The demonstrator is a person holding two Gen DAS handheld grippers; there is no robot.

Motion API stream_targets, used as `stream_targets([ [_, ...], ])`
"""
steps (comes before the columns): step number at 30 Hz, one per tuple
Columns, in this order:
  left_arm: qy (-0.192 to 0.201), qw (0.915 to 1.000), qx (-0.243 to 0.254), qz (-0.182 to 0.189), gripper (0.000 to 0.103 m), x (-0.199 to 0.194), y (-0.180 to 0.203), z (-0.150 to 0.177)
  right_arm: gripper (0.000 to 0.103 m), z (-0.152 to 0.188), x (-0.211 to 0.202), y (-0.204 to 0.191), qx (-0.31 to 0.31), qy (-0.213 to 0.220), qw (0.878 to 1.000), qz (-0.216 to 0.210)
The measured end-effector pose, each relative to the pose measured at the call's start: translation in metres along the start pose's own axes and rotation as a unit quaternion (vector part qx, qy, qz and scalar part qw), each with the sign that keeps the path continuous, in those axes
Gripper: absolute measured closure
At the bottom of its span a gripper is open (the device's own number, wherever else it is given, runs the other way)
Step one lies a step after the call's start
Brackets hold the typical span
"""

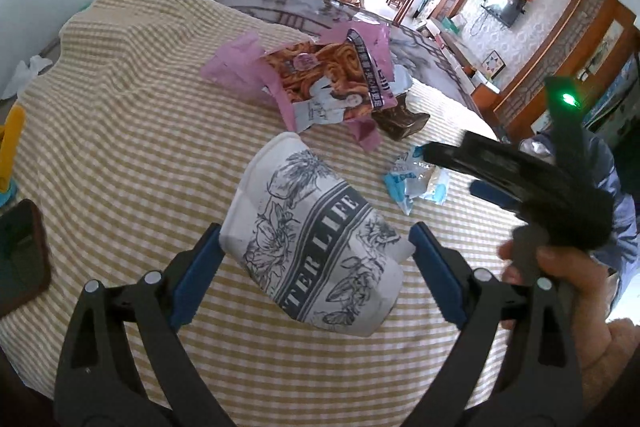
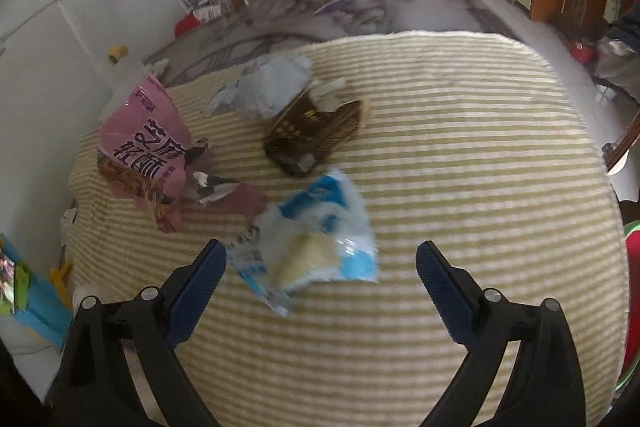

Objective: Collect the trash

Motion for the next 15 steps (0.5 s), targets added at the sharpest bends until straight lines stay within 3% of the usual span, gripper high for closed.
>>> stream_targets([
  [5, 0.001, 1.0000, -0.002, 0.009, 0.012, -0.001, 0.003, -0.001, 0.011, 0.009, 0.023, -0.003, -0.024, -0.020, 0.999, 0.043],
  [8, -0.003, 0.9999, -0.004, 0.015, 0.012, 0.001, 0.003, 0.000, 0.018, 0.011, 0.025, 0.001, -0.015, -0.023, 0.999, 0.028],
  [9, -0.004, 0.9999, -0.005, 0.015, 0.012, 0.001, 0.003, 0.000, 0.027, 0.011, 0.025, 0.001, -0.011, -0.023, 0.999, 0.021],
  [10, -0.005, 0.9999, -0.006, 0.015, 0.012, 0.002, 0.003, 0.001, 0.047, 0.011, 0.025, 0.001, -0.008, -0.026, 1.000, 0.015],
  [12, -0.007, 0.9998, -0.007, 0.015, 0.012, 0.003, 0.002, 0.001, 0.056, 0.012, 0.024, 0.001, -0.002, -0.034, 0.999, 0.004],
  [13, -0.008, 0.9998, -0.008, 0.015, 0.012, 0.004, 0.001, 0.001, 0.066, 0.011, 0.022, 0.003, 0.006, -0.035, 0.999, -0.007],
  [15, -0.012, 0.9997, -0.011, 0.017, 0.012, 0.006, 0.000, 0.002, 0.072, 0.010, 0.017, 0.004, 0.020, -0.037, 0.999, -0.024],
])
Point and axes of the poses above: each gripper's, at about its wrist camera, not at the fingertips, and x roughly the way its jaws point, y to its right, z to its underside, the point moved 8 cm from there along x, roughly the way its jaws point, and after that the axes turned 9 degrees about x, right-handed, at the moved point
